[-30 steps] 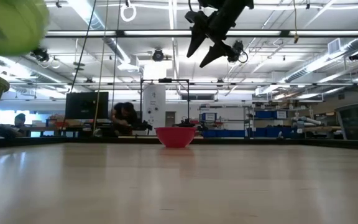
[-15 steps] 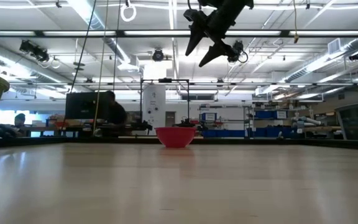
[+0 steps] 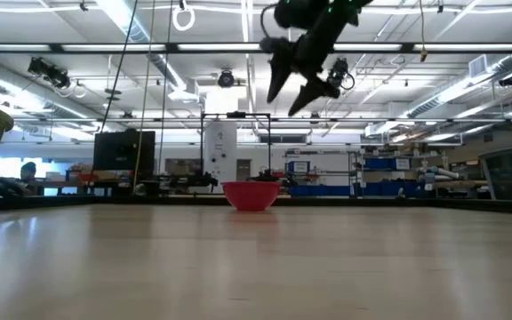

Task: Nest bowls inside each other
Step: Stack the green bowl on top of the blue bowl, then stack the red bowl on top of the green bowl

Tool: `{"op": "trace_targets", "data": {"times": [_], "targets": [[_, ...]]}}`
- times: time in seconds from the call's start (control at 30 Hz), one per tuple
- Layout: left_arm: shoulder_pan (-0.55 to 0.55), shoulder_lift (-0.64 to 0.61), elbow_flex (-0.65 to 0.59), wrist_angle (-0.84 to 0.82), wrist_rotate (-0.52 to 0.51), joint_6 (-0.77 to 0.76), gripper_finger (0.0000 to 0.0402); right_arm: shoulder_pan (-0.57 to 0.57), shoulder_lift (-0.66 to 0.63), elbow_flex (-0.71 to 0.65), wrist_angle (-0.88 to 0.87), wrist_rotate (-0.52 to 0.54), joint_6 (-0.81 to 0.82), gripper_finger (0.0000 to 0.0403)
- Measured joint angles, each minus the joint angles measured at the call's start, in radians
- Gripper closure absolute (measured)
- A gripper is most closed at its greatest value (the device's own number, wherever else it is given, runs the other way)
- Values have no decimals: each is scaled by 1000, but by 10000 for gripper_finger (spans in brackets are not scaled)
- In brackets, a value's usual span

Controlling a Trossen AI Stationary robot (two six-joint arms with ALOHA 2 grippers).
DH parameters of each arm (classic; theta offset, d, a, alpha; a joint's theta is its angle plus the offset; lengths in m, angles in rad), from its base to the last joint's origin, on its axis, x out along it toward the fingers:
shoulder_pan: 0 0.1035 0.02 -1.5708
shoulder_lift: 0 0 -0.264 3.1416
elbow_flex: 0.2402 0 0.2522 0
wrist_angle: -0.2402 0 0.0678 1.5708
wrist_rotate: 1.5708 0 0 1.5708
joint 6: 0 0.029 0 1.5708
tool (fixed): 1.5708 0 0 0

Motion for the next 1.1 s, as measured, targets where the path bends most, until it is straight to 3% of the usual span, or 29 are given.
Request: {"op": "trace_targets", "data": {"times": [0.23,0.57,0.77,1.0,1.1], "targets": [[26,-59,82,-190,-266,-107,213,4,126,-75,73,5,90,148],[88,-207,84,-405,-553,-541,229,6,313,-76,155,43,209,193],[132,-224,84,-460,-584,-721,230,6,366,-76,158,37,220,253],[205,-223,84,-494,-583,-802,230,38,323,-75,188,71,149,387],[258,-223,84,-520,-583,-812,230,79,280,-75,255,129,118,387]]}}
